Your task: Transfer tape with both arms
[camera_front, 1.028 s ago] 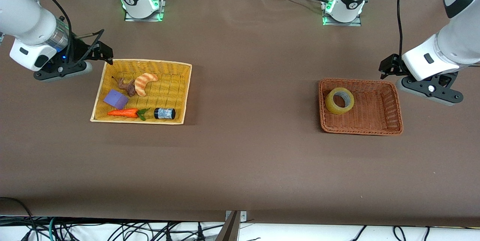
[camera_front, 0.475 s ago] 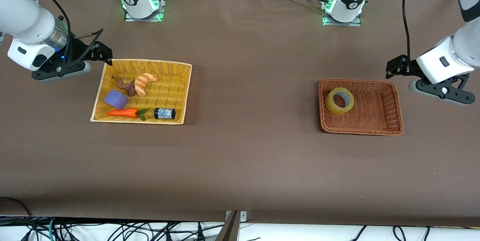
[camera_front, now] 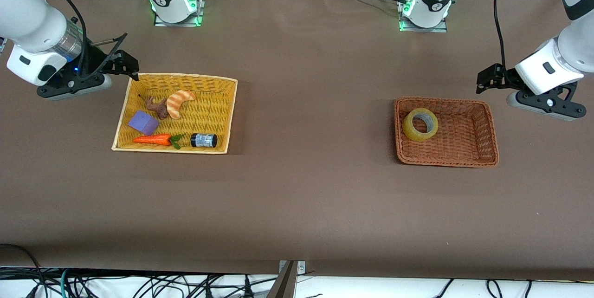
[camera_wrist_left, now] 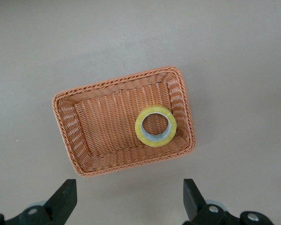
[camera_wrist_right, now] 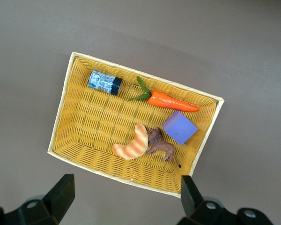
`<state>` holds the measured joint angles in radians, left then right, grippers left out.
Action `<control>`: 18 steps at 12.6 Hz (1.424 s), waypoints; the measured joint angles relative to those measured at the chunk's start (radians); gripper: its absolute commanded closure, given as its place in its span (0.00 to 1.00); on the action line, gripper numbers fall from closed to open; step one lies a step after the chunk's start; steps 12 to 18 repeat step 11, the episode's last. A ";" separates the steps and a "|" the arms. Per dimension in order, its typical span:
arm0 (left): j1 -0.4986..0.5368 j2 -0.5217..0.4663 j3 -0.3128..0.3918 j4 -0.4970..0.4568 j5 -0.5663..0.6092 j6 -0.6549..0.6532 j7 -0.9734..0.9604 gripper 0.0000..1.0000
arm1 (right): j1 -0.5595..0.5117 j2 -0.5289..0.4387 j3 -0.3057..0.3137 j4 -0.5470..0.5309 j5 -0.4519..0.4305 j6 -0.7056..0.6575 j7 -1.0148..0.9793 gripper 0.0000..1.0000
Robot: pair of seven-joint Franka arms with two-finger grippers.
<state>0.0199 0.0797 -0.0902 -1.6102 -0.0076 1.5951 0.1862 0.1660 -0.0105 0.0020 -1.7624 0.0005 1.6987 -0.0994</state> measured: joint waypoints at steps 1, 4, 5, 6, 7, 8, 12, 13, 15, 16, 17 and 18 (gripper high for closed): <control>-0.001 -0.004 0.000 -0.003 0.000 0.000 0.000 0.00 | 0.000 0.000 0.000 0.000 0.000 0.000 0.000 0.00; -0.005 -0.006 0.000 -0.006 0.000 -0.001 0.000 0.00 | 0.000 0.000 0.000 0.000 0.000 0.000 0.000 0.00; -0.007 -0.006 0.000 -0.008 -0.001 -0.001 0.000 0.00 | 0.000 0.000 0.000 0.000 0.000 0.000 0.000 0.00; -0.008 -0.005 -0.001 -0.011 -0.001 -0.001 0.001 0.00 | 0.000 0.000 0.000 0.000 0.000 0.000 0.000 0.00; -0.009 -0.003 -0.001 -0.014 -0.001 -0.001 0.001 0.00 | 0.000 0.000 0.000 0.000 0.000 0.000 0.000 0.00; -0.011 -0.001 -0.002 -0.016 -0.001 -0.001 0.002 0.00 | 0.000 0.000 0.000 0.000 0.000 0.000 0.000 0.00; -0.026 0.001 -0.004 -0.016 -0.001 0.000 0.002 0.00 | 0.000 0.000 0.000 0.000 0.000 0.000 0.000 0.00; -0.026 0.001 -0.004 -0.016 -0.001 0.000 0.002 0.00 | 0.000 0.000 0.000 0.000 0.000 0.000 0.000 0.00; -0.026 0.001 -0.004 -0.016 -0.001 0.000 0.002 0.00 | 0.000 0.000 0.000 0.000 0.000 0.000 0.000 0.00; -0.026 0.001 -0.004 -0.016 -0.001 0.000 0.002 0.00 | 0.000 0.000 0.000 0.000 0.000 0.000 0.000 0.00; -0.026 0.001 -0.004 -0.016 -0.001 0.000 0.002 0.00 | 0.000 0.000 0.000 0.000 0.000 0.000 0.000 0.00; -0.026 0.001 -0.004 -0.016 -0.001 0.000 0.002 0.00 | 0.000 0.000 0.000 0.000 0.000 0.000 0.000 0.00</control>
